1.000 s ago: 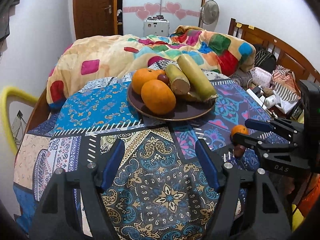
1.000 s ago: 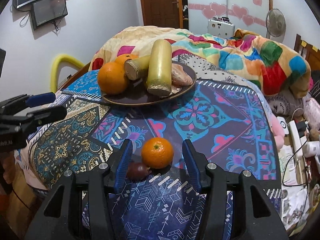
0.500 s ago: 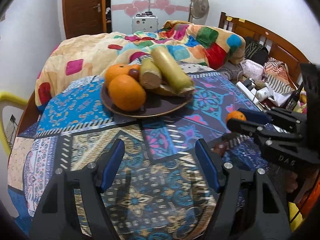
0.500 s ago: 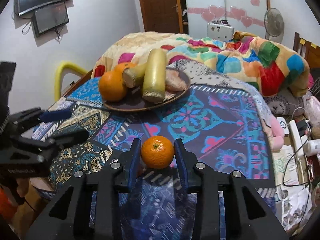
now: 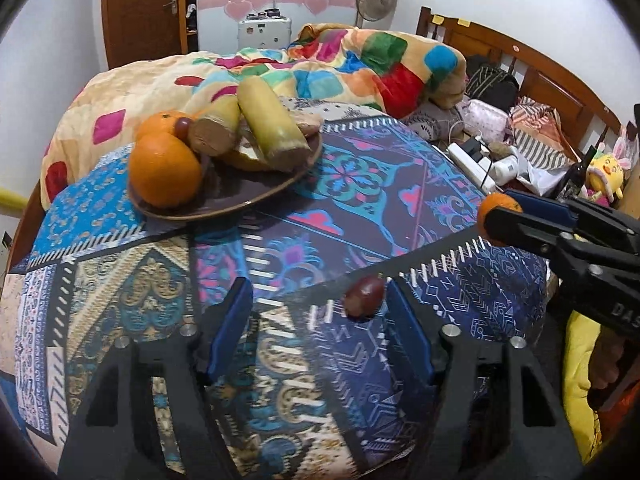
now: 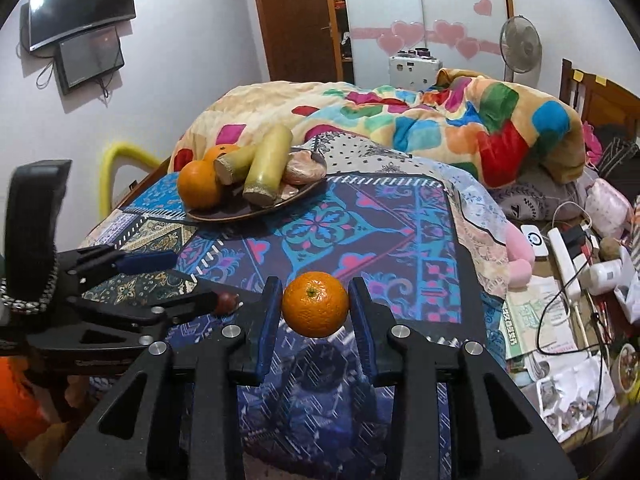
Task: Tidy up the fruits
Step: 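Grasp the date with the left tool while the right tool lifts the tangerine, then carry the date with the left tool while the right tool carries the tangerine onto the plate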
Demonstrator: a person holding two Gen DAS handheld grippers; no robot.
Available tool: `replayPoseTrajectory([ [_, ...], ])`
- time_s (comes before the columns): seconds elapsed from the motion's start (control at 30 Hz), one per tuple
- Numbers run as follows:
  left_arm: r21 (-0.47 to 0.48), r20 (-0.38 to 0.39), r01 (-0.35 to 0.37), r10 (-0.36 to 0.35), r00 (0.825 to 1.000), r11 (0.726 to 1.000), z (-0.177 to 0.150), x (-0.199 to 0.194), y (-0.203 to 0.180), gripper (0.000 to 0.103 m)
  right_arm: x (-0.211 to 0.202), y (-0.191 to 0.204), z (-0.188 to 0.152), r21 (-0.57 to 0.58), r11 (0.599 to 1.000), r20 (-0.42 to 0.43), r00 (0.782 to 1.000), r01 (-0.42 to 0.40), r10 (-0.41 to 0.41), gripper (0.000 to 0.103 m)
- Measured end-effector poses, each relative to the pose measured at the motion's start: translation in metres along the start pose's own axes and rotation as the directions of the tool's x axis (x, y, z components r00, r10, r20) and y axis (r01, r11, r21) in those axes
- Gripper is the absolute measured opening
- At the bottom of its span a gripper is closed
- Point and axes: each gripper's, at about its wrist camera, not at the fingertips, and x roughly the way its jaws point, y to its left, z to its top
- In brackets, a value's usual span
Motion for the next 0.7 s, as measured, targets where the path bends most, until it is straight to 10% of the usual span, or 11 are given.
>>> replayPoseTrajectory([
  [0.43, 0.039, -0.005, 0.054, -0.054, 0.999, 0.998, -0.007, 0.006, -0.014, 0.018, 0.008, -0.007, -0.008, 0.015, 1.0, -0.019, 1.0, -0.015, 0.015, 0.031],
  [0.7, 0.042, 0.012, 0.054, -0.054, 0.998, 0.998, -0.005, -0.001, -0.007, 0.014, 0.015, -0.001, -0.003, 0.013, 0.999, -0.019, 0.999, -0.03, 0.03, 0.031],
])
